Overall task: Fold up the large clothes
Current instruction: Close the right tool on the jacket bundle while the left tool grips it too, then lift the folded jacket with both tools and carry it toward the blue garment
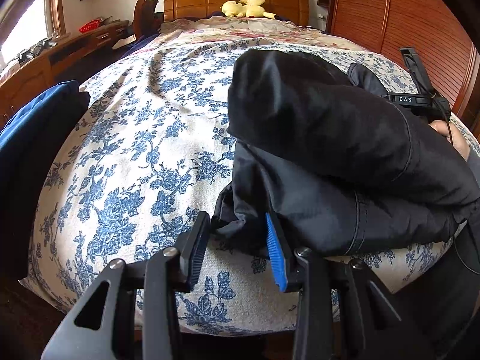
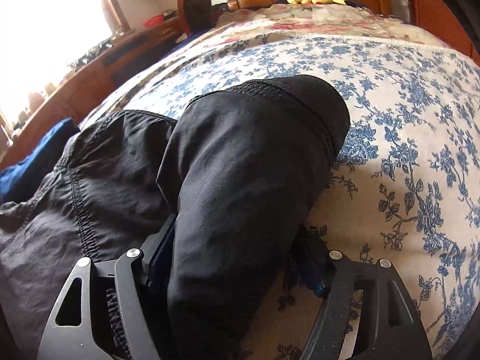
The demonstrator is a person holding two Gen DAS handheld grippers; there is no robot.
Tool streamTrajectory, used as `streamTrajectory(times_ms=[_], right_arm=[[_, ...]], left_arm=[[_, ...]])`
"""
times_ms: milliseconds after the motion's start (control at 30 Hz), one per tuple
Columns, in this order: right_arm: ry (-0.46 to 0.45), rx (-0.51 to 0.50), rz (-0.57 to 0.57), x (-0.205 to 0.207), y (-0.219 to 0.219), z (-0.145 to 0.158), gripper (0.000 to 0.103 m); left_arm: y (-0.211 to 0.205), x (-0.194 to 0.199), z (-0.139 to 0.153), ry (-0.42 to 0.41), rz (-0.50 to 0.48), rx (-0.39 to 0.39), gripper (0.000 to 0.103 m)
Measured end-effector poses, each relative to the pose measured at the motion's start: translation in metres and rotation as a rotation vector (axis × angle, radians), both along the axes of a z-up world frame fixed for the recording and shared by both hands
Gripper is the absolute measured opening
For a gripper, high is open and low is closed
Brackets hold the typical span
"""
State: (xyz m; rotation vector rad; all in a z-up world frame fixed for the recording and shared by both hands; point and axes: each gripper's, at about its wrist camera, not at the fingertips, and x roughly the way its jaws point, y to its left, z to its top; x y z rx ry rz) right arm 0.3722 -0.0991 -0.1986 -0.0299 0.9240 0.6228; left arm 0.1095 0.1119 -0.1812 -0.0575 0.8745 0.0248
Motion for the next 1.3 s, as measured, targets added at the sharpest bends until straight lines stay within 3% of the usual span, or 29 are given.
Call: streamTrajectory(times_ms=[233, 567, 667, 733, 900, 1033, 1300], right_arm=[[-0.048, -0.026, 0.003, -0.008, 0.004, 0.003, 0.071], [-0.016, 0.001, 0.006, -0.006, 0.001, 0.000, 0.071], [-0.022, 0.001, 0.008, -0.006, 0.001, 0.001, 0.070], [-0.031, 0.012, 0.017, -0.008, 0.001, 0.003, 0.060], [-0.108, 0.057, 0.055, -0.024, 0.000, 0.022, 0.039], [-0.114, 0.150, 0.044, -0.031, -0.004, 0.043, 0.035], [-0.123, 0.203, 0.101, -0.050, 0.037, 0.092, 0.033]], left_arm=[[0.001, 0.000, -0.001, -0.016, 0.008, -0.010, 0.036], [-0.001, -0.005, -0.001, -0.026, 0.019, -0.025, 0.036], [-0.002, -0.009, -0.001, -0.035, 0.018, -0.034, 0.031], [-0.002, -0.009, 0.000, -0.040, 0.014, -0.054, 0.018], [-0.001, -0.014, 0.011, -0.095, 0.027, -0.052, 0.011], [0.011, -0.023, 0.033, -0.177, 0.040, -0.127, 0.010], [0.039, -0.040, 0.061, -0.285, 0.048, -0.130, 0.008]])
